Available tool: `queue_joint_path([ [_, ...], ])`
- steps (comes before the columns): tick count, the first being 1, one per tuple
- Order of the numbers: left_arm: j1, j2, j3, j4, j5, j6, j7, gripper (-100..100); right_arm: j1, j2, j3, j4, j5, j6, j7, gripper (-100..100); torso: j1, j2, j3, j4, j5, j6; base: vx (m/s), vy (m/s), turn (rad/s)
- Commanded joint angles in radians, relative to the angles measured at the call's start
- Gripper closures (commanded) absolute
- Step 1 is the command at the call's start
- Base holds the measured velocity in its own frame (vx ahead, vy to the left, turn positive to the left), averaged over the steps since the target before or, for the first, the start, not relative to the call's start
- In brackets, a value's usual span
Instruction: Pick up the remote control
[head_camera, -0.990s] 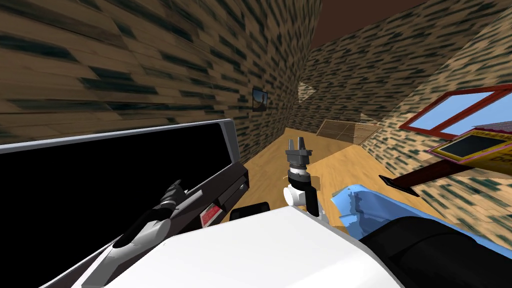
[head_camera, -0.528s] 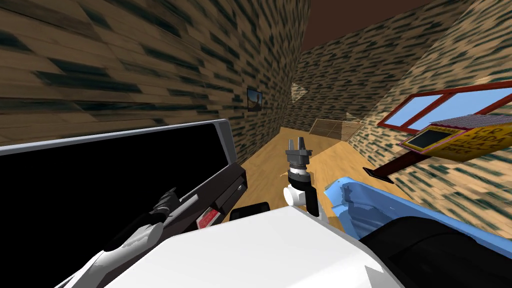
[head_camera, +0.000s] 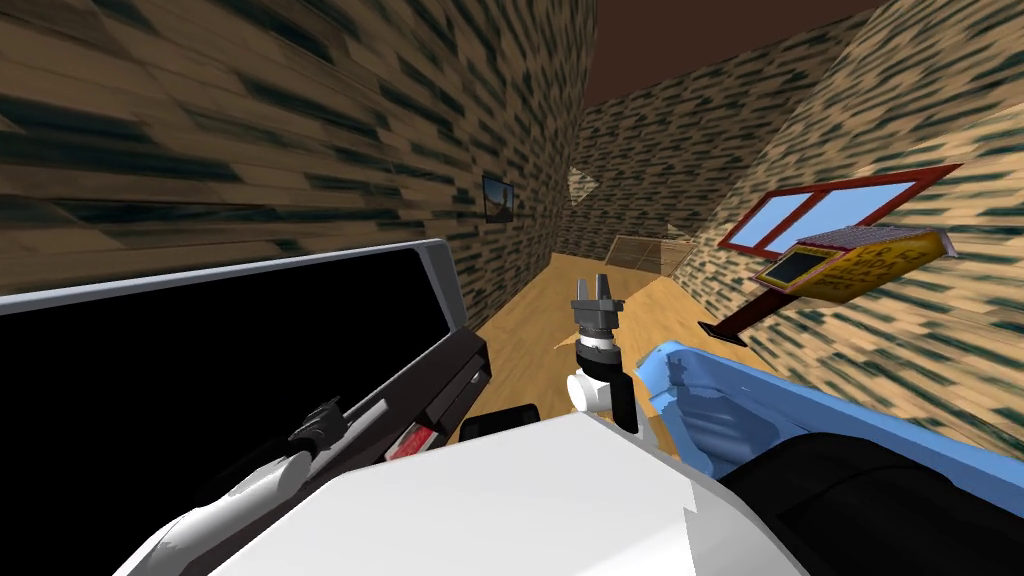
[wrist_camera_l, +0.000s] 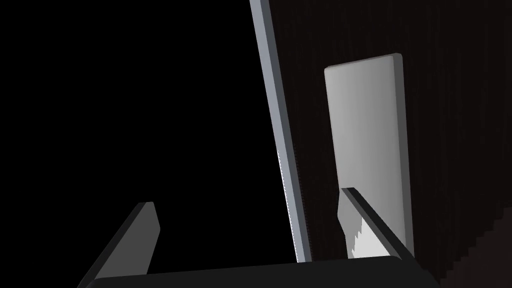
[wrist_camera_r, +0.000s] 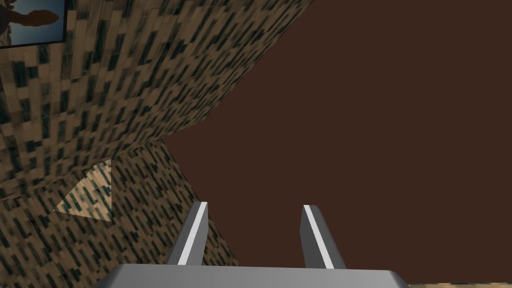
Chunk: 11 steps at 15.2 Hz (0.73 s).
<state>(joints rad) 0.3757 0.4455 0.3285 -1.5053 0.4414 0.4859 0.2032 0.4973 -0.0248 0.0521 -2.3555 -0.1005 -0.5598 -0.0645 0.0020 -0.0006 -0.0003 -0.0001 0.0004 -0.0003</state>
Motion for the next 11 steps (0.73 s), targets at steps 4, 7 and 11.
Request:
queue_joint_path([
  [4,-0.006,0.027,0.034,0.086,0.051,0.105,0.010,-100,0.000,0.000,0.000,0.000,0.000,0.000,0.000,0,0.000,0.000,0.000,0.000,0.000,0.000,-0.003,0.018,-0.149],
  [7,-0.011,0.038,0.050,0.124,0.071,0.151,0.014,-100,0.000,0.000,0.000,0.000,0.000,0.000,0.000,0,0.000,0.000,0.000,0.000,0.000,0.000,-0.004,0.020,-0.134],
  [11,-0.016,0.049,0.066,0.162,0.091,0.233,0.019,-100,0.000,0.000,0.000,0.000,0.000,0.000,0.000,0,0.000,0.000,0.000,0.000,0.000,0.001,-0.002,0.021,-0.153],
])
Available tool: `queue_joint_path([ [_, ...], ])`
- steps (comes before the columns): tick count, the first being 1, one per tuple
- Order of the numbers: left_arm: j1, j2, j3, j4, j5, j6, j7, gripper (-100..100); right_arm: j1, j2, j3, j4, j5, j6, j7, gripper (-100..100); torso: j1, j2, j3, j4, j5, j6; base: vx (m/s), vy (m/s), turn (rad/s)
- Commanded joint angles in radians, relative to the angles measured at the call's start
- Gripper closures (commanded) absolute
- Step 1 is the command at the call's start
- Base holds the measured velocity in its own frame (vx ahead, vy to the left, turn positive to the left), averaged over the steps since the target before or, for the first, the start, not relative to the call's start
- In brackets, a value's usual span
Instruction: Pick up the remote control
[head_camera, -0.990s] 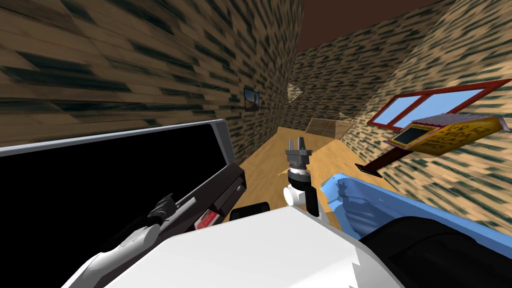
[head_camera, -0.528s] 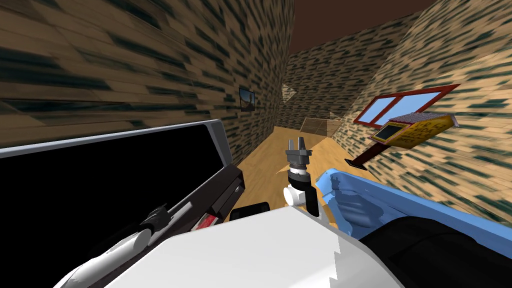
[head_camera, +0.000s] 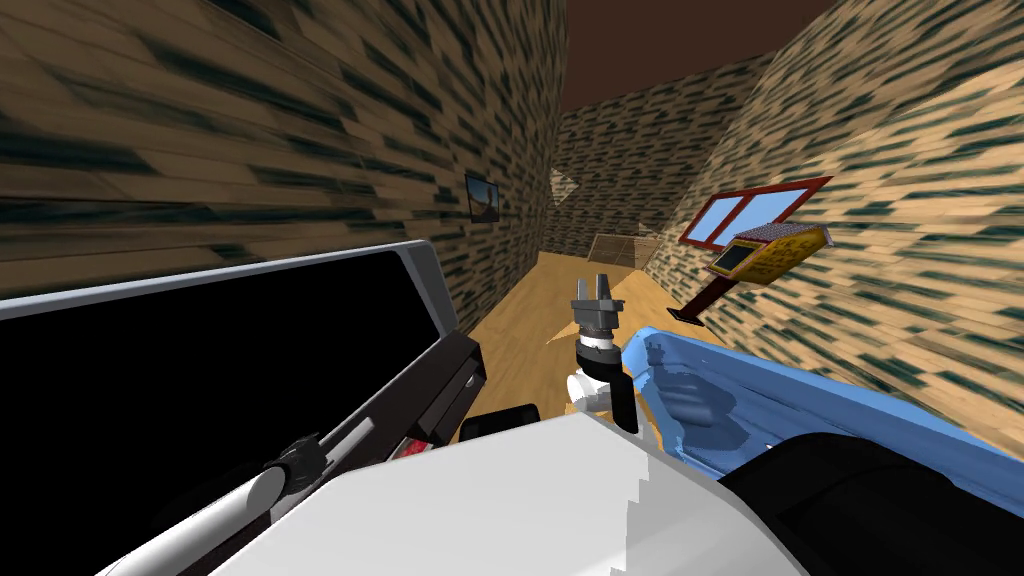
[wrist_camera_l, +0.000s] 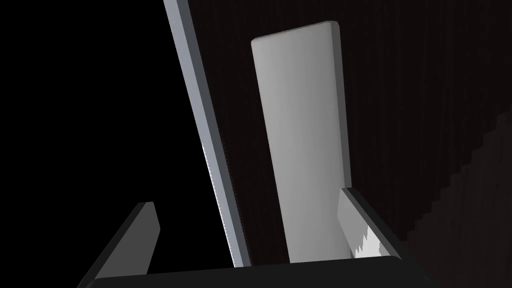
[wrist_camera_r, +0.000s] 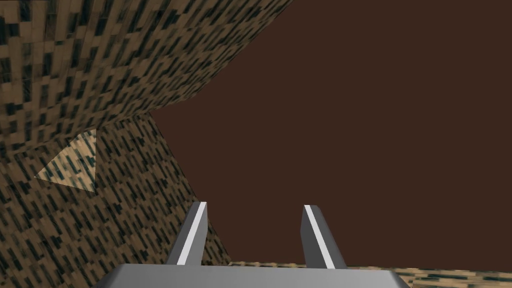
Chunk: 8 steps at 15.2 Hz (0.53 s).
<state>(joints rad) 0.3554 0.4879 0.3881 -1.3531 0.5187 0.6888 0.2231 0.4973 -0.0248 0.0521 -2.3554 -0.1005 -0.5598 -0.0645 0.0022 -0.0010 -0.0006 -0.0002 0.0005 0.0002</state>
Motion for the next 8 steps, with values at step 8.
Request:
queue_joint_path([
  [8,-0.012,0.035,0.051,0.114,0.069,0.178,0.011,-100,0.000,0.000,0.000,0.000,0.000,0.000,0.000,0,0.001,0.000,0.000,0.000,0.000,0.000,-0.001,0.027,-0.138],
])
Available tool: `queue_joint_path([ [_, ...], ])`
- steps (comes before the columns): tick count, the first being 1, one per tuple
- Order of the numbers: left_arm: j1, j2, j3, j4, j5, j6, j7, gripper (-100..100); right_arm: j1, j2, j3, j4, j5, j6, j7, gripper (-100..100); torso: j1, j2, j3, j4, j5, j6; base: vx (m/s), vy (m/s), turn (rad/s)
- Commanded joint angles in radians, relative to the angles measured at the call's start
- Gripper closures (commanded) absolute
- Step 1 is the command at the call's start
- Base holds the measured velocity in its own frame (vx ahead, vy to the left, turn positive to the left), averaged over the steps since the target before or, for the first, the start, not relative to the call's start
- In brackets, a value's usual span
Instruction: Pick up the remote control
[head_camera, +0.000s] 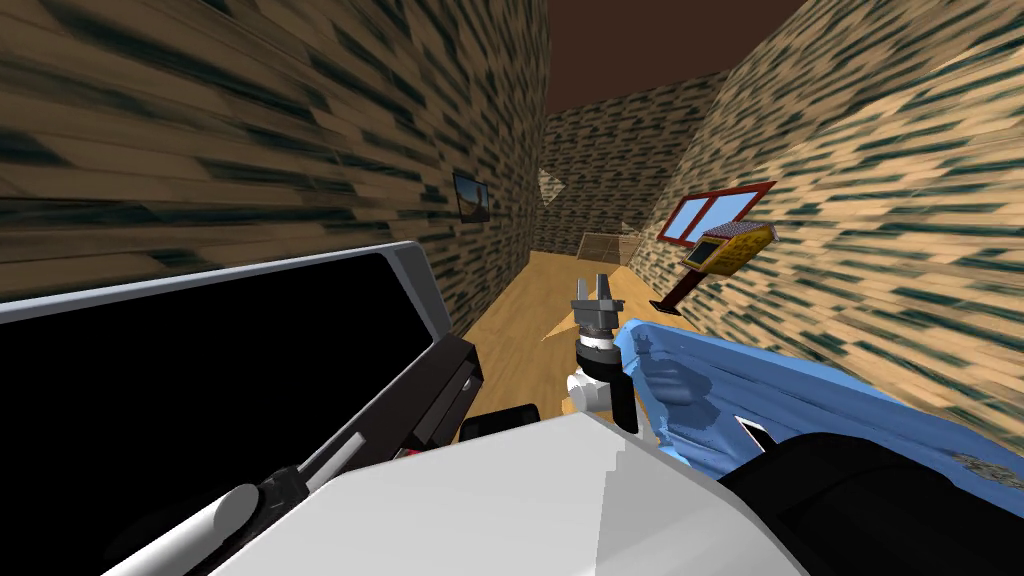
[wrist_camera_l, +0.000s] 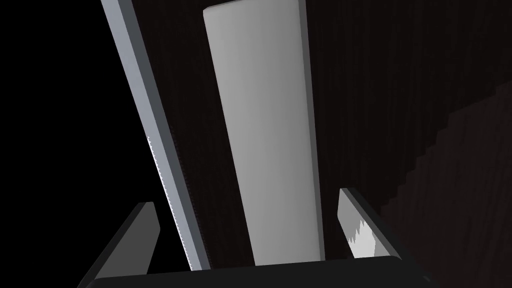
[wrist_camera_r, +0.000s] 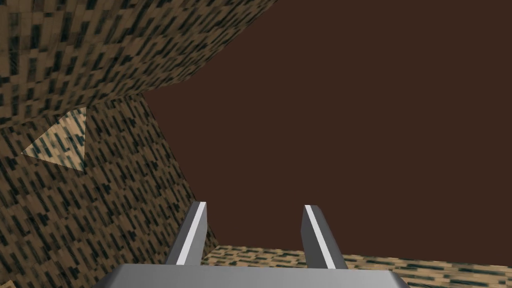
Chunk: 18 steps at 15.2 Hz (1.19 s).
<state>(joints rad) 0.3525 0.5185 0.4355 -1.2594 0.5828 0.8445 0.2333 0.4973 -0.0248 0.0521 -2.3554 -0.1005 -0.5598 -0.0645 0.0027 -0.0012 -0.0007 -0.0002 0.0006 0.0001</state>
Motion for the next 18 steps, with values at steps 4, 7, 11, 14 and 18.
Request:
queue_joint_path([
  [4,-0.019,0.021,0.030,0.082,0.038,0.104,0.009,-100,0.000,0.000,0.000,0.000,0.000,0.000,0.000,0,0.000,0.000,0.000,0.000,0.000,0.000,0.001,0.029,-0.145],
  [7,-0.023,0.028,0.042,0.110,0.052,0.149,0.012,-100,0.000,0.000,0.000,0.000,0.000,0.000,0.000,0,0.000,0.000,0.000,0.000,0.000,0.000,0.002,0.031,-0.155],
  [11,-0.032,0.041,0.064,0.159,0.078,0.218,0.018,-100,0.000,0.000,0.000,0.000,0.000,0.000,0.000,0,0.001,0.000,0.000,0.000,0.000,0.000,0.002,0.040,-0.135],
  [14,-0.039,0.051,0.082,0.198,0.099,0.273,0.023,-100,0.000,0.000,0.000,0.000,0.000,0.000,0.000,0,0.001,-0.001,0.000,0.000,0.000,0.000,0.004,0.037,-0.115],
  [18,-0.045,0.061,0.099,0.235,0.119,0.327,0.028,-100,0.000,0.000,0.000,0.000,0.000,0.000,0.000,0,0.000,-0.001,0.000,0.000,0.000,0.000,0.003,0.033,-0.123],
])
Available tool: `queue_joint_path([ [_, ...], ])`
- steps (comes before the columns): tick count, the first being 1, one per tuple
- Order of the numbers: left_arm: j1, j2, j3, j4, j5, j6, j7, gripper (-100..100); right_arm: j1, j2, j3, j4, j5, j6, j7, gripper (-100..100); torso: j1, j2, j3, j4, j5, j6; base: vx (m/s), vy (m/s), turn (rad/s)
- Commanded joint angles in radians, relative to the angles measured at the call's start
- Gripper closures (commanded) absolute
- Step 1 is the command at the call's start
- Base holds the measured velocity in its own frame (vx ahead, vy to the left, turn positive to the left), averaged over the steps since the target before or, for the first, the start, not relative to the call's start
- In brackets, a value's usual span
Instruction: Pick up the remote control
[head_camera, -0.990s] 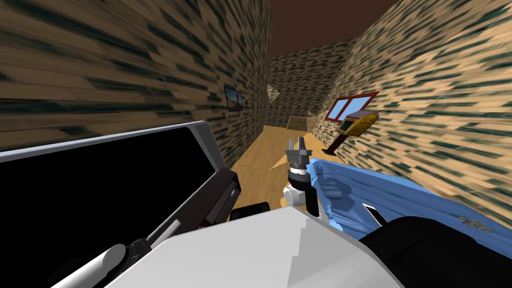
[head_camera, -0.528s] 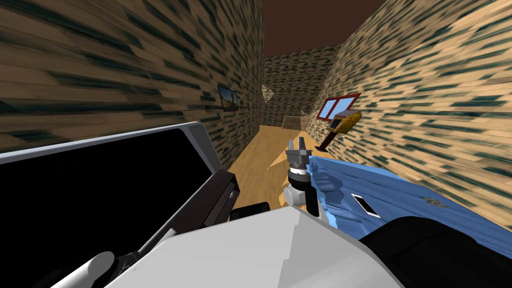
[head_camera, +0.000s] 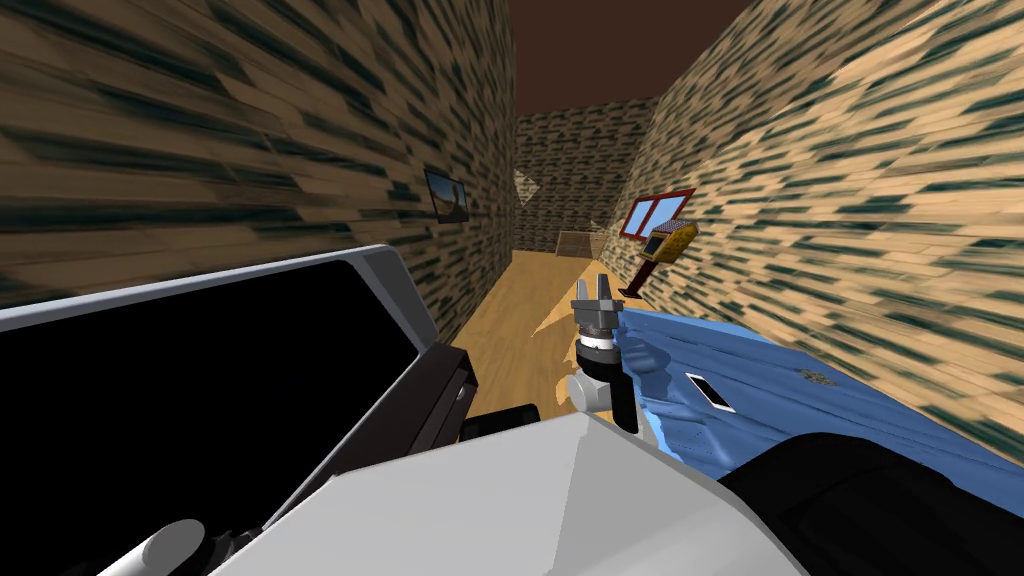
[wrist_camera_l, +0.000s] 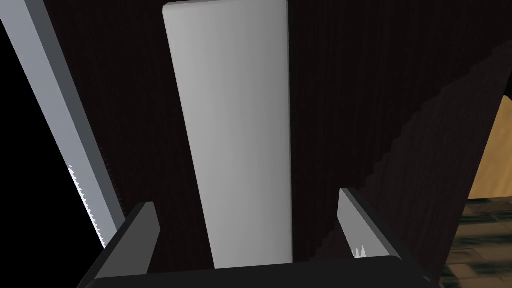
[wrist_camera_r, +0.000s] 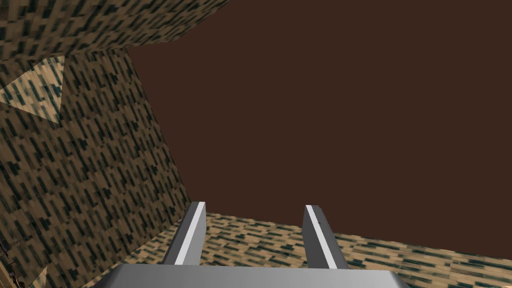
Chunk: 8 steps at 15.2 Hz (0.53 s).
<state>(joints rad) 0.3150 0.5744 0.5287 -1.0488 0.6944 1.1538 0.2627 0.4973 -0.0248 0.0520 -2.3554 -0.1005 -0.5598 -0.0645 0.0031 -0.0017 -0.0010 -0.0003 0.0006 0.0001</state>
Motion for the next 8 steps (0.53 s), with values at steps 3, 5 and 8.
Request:
queue_joint_path([
  [3,-0.013,-0.011,-0.003,0.036,-0.004,-0.009,-0.003,-100,0.000,0.000,0.000,0.000,0.000,0.000,0.000,0,0.000,0.000,0.000,0.000,0.000,0.000,0.003,0.030,-0.047],
  [5,-0.020,-0.023,-0.009,0.053,-0.012,-0.030,-0.006,-100,0.000,0.000,0.000,0.000,0.000,0.000,0.000,0,-0.002,0.000,0.000,0.000,0.000,0.000,-0.003,0.002,-0.010],
  [8,-0.021,-0.021,-0.008,0.058,-0.010,-0.032,-0.010,100,0.000,0.000,0.000,0.000,0.000,0.000,0.000,0,-0.003,0.000,0.000,0.000,0.000,0.000,-0.001,0.001,-0.004],
])
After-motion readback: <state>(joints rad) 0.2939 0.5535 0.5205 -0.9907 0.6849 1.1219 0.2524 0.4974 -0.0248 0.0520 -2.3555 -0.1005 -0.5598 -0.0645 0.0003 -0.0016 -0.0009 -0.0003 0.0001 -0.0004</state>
